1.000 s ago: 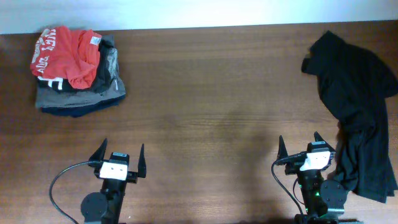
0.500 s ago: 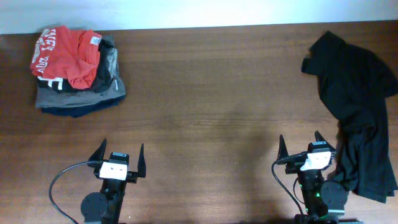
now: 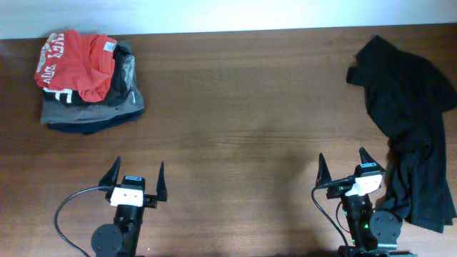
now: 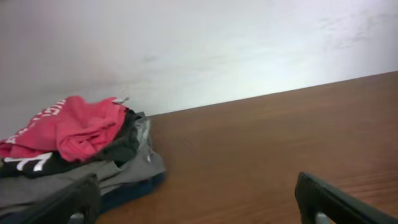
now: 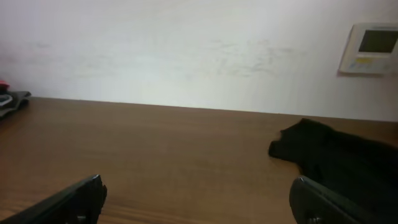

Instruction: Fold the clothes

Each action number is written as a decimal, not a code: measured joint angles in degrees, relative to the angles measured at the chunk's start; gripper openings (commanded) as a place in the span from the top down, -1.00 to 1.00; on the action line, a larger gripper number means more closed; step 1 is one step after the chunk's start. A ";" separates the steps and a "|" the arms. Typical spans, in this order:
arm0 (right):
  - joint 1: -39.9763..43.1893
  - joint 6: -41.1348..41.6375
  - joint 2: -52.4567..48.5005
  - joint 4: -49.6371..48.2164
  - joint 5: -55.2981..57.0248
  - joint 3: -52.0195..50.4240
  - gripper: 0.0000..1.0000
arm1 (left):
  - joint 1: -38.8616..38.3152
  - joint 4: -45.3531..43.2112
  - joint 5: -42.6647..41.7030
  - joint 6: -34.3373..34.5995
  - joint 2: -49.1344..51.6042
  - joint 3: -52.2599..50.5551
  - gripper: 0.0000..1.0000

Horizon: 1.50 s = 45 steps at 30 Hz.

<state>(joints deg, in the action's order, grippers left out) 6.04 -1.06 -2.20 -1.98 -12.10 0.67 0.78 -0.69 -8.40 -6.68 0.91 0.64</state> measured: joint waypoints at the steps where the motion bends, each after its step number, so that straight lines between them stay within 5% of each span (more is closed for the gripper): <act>1: 0.00 0.09 0.00 0.02 -0.02 0.02 -0.97 | 0.00 0.00 -0.13 0.15 0.07 0.04 -0.98; 11: 0.00 0.87 -12.24 11.93 -0.20 15.58 -0.97 | 0.00 0.15 -1.68 0.72 15.17 12.44 -0.98; 18: -0.04 0.87 -31.76 25.73 -0.63 37.33 -0.97 | 0.00 1.92 -5.25 0.79 41.20 31.41 -0.98; 27: -0.04 -2.05 -59.49 51.28 -0.90 70.79 -0.97 | -0.74 34.51 -11.82 -0.22 77.61 71.93 -0.98; 29: -0.04 -2.58 -66.14 52.52 -0.90 78.12 -0.97 | -2.21 45.62 -12.92 -3.58 87.36 86.29 -0.98; 32: -0.04 -3.32 -70.73 49.55 -0.74 82.27 -0.97 | -3.39 49.46 -13.53 -6.54 93.57 95.58 -0.98; 45: 13.64 5.22 -90.47 39.19 5.62 83.45 -0.81 | -3.78 52.59 -16.57 -8.37 101.00 97.83 -0.98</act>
<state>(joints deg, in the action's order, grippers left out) 19.68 4.16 -92.66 37.21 -6.48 84.12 -3.01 51.90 -24.97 -15.05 101.91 98.48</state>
